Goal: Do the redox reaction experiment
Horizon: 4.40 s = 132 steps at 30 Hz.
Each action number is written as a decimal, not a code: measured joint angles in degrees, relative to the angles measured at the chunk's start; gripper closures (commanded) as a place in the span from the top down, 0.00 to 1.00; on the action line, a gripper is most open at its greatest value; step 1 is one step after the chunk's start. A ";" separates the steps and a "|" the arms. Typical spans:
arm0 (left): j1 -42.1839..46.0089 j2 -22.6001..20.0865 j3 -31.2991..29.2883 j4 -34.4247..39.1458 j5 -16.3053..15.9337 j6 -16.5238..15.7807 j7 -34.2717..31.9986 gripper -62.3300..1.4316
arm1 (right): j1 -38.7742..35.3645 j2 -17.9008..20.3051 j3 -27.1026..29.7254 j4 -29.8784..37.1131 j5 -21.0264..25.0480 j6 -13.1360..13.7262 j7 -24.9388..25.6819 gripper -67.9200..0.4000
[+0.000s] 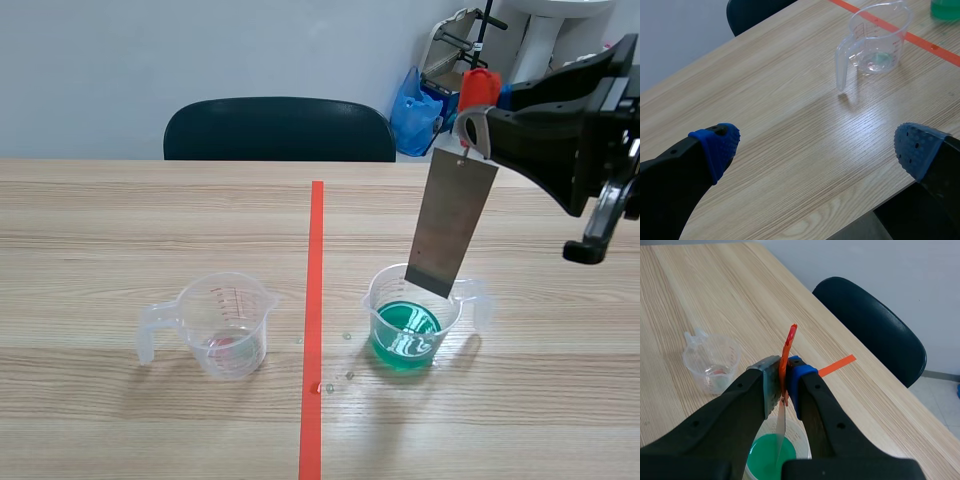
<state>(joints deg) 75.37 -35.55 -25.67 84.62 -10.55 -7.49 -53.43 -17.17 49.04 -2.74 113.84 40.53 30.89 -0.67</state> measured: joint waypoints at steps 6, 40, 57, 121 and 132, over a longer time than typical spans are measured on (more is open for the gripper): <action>0.00 0.00 0.00 0.00 0.00 0.00 0.00 1.00 | 0.00 0.00 0.00 0.00 0.00 0.00 0.00 0.02; 0.00 0.00 0.00 0.00 0.00 0.00 0.00 1.00 | 0.00 0.00 0.00 0.00 0.00 0.00 0.00 0.02; 0.00 0.00 0.00 0.00 0.00 0.00 0.00 1.00 | 0.00 0.00 0.00 0.00 0.00 0.00 0.00 0.02; -89.39 3.45 67.73 -8.81 -21.44 -16.39 44.11 0.07 | 0.00 0.00 0.00 0.00 -0.02 0.00 0.20 0.02; -91.38 10.64 68.52 -17.03 -20.98 -16.63 45.57 0.07 | 0.00 0.00 0.00 0.00 -0.02 0.00 0.20 0.02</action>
<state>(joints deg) -16.01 -24.91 42.85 67.59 -31.53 -24.12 -7.86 -17.17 49.04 -2.74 113.84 40.51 30.89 -0.47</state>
